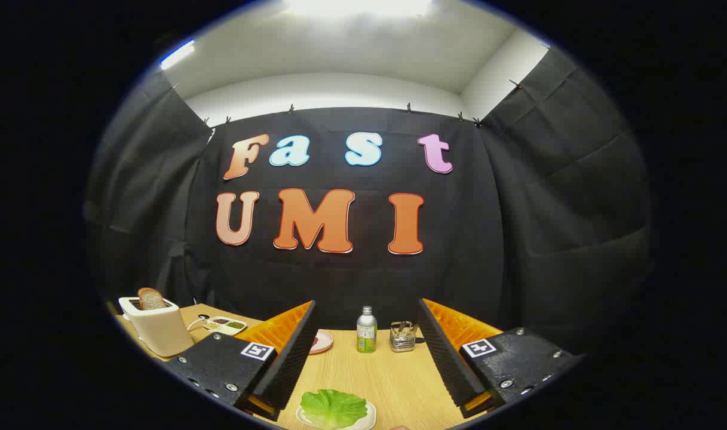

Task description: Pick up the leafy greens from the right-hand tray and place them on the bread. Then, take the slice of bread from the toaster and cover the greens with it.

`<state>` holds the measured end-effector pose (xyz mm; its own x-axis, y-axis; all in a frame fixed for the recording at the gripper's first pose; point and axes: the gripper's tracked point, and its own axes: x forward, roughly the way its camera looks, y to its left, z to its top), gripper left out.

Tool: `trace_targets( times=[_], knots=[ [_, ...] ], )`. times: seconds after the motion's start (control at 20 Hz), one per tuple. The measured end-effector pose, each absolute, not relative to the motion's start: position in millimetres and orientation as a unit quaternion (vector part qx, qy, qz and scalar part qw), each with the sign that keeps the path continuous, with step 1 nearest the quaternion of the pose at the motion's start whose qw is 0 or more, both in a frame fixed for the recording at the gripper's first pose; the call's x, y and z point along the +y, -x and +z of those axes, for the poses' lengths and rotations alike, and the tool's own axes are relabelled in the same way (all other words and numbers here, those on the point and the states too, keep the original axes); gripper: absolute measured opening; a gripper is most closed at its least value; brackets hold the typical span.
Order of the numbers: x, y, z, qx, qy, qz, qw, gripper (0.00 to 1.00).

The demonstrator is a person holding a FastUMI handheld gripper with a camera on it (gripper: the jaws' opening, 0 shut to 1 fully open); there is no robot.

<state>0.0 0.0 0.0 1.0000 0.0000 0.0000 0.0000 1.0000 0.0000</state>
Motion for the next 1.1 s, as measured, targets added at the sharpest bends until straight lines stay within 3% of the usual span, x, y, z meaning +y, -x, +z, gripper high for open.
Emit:
trace_targets(
  times=[0.7,1.1],
  knots=[
    [11,-5,-3,0.009,-0.001,0.012,1.0,0.99],
    [31,-11,-26,0.062,0.002,0.043,0.997,0.98]
  ],
)
